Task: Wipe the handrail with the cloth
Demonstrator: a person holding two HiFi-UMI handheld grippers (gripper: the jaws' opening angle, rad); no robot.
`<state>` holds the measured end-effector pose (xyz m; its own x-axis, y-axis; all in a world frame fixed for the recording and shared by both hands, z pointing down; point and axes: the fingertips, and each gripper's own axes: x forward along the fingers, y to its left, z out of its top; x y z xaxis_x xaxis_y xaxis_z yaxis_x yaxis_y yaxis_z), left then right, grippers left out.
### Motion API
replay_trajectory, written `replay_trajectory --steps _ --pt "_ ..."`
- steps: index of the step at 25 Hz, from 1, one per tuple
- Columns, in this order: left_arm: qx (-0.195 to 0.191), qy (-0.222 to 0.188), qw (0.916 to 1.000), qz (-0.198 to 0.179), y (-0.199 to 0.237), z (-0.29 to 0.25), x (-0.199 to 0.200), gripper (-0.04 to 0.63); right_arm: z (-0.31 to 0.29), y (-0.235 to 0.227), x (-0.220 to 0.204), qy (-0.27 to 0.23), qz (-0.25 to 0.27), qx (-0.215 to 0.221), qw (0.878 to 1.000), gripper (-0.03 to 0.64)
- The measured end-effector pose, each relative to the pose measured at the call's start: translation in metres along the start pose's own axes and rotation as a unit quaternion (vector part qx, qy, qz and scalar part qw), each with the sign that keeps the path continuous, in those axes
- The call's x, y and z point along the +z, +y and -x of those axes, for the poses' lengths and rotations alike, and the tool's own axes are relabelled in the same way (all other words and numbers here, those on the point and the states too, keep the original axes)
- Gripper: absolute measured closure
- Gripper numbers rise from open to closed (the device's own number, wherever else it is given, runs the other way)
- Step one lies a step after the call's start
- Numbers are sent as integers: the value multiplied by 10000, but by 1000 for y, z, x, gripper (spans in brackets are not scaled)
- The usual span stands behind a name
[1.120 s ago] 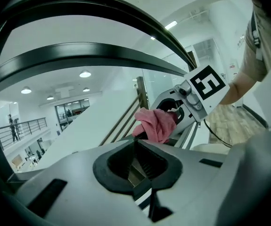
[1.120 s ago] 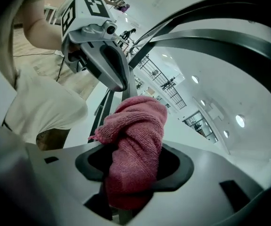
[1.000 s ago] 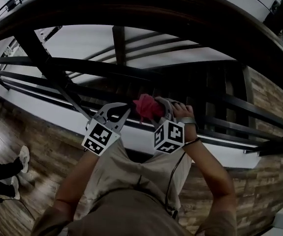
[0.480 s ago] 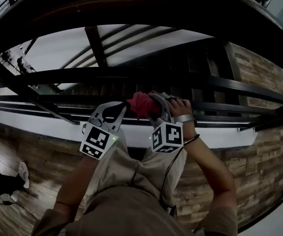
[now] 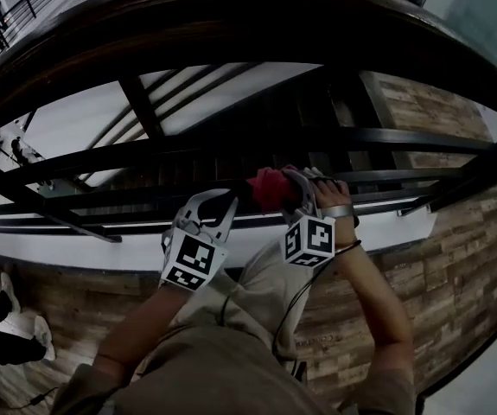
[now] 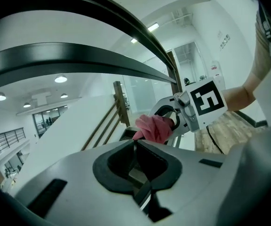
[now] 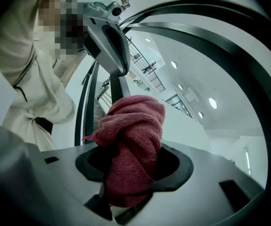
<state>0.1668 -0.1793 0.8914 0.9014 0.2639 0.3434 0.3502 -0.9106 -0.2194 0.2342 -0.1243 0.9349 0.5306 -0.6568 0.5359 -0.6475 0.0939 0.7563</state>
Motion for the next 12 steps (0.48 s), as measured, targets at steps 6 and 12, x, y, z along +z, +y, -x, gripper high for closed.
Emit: replay_trajectory --steps 6,12 --pt "-403 -292 9987 -76 -26 -19 30 574 23 -19 -44 447 -112 -352 9983 382" --pt "-695 -495 9958 -341 -53 -14 85 574 72 -51 -62 843 -90 -683 9941 382"
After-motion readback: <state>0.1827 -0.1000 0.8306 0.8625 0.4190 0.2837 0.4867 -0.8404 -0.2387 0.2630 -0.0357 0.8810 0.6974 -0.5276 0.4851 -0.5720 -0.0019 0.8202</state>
